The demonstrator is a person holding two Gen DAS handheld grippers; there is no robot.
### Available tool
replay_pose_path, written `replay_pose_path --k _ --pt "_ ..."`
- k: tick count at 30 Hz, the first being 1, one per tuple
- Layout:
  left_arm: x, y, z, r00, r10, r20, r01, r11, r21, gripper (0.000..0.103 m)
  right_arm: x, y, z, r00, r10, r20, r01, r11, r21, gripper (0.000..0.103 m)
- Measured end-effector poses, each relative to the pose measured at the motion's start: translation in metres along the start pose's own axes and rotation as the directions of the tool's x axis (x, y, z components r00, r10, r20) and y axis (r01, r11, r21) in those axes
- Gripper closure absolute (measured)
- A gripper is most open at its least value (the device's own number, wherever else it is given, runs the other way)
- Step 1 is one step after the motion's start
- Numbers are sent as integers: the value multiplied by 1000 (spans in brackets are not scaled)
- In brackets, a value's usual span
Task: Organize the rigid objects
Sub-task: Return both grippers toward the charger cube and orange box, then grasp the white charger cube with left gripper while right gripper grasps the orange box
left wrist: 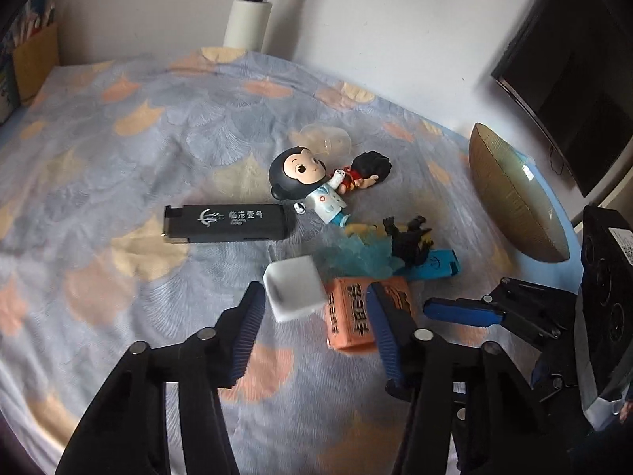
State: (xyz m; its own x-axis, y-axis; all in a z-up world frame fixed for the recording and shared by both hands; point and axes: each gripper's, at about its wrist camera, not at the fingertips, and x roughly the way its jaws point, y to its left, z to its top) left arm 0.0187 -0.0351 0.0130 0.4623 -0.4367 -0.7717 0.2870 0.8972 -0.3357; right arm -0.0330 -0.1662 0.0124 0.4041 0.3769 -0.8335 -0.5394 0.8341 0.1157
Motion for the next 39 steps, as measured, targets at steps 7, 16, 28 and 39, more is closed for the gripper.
replay_pose_path --k 7,16,28,39 --pt "6 9 0 1000 25 0 -25 1000 -5 56 11 -16 14 1000 1 28 0 1000 -4 42" --pt "2 19 1 999 -40 -4 40 999 -37 57 31 5 32 1000 -8 16 10 991 -135 41" --pt "-12 27 -8 999 1 42 2 997 -75 78 23 15 20 999 -5 33 9 991 -130 59" --pt "-61 40 -82 997 -20 75 30 990 -135 78 -31 42 -58 999 5 47 -3 999 -44 60"
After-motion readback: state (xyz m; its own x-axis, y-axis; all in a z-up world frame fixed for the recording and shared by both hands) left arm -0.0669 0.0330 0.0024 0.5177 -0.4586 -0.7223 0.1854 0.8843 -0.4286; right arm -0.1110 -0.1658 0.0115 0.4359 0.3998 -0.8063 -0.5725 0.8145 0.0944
